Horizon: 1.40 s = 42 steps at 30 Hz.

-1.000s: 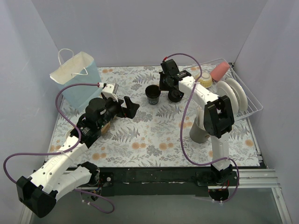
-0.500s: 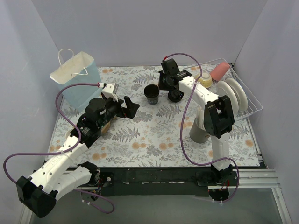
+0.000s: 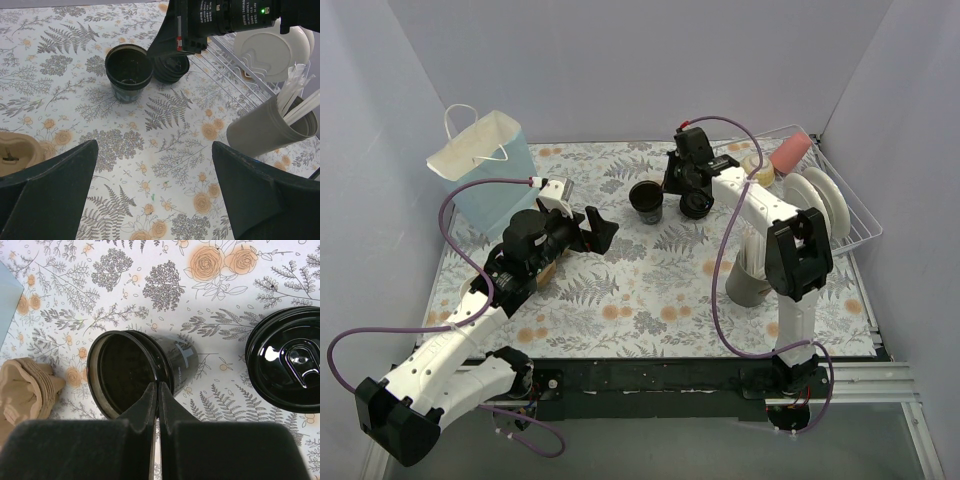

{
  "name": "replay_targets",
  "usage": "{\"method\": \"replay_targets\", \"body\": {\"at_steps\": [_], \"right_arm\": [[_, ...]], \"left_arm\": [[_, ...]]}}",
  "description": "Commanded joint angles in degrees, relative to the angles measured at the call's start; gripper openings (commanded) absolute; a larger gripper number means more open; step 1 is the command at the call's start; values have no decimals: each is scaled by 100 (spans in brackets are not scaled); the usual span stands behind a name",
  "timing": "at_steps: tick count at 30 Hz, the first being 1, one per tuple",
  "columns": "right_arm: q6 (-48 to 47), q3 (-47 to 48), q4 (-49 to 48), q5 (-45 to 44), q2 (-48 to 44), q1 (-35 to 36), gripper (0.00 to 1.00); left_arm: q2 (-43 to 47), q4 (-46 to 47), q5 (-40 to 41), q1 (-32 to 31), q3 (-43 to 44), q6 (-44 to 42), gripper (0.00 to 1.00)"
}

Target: Pack the takeout coffee

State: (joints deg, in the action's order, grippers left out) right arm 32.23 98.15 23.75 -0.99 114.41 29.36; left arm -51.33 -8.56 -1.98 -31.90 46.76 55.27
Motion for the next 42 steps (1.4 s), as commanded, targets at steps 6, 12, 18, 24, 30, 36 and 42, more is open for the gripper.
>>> {"method": "replay_targets", "body": {"at_steps": [6,12,18,24,30,36,42], "right_arm": [[284,-296,-687,565,-507,-203,2],[346,-209,-722,732,-586,-282,2],[354,-112,-696,899,-709,-309,1],[346,2,-573,961,-938,-309,2],[346,-225,-555,1250,-1377,-309,1],[477,-1270,-871,1926,-2150,-291,1],[688,-3071,-1591,2358,-3249,-151,1]], "left_arm": [[9,38,-4,-18,96,-77,98],[0,38,57,-18,87,-77,98],[-17,38,127,-18,87,-60,98],[18,47,461,-18,79,-60,98],[149,47,856,-18,43,-69,98],[308,38,1314,-18,-18,-60,98],[299,47,1376,-18,-27,-51,98]]}}
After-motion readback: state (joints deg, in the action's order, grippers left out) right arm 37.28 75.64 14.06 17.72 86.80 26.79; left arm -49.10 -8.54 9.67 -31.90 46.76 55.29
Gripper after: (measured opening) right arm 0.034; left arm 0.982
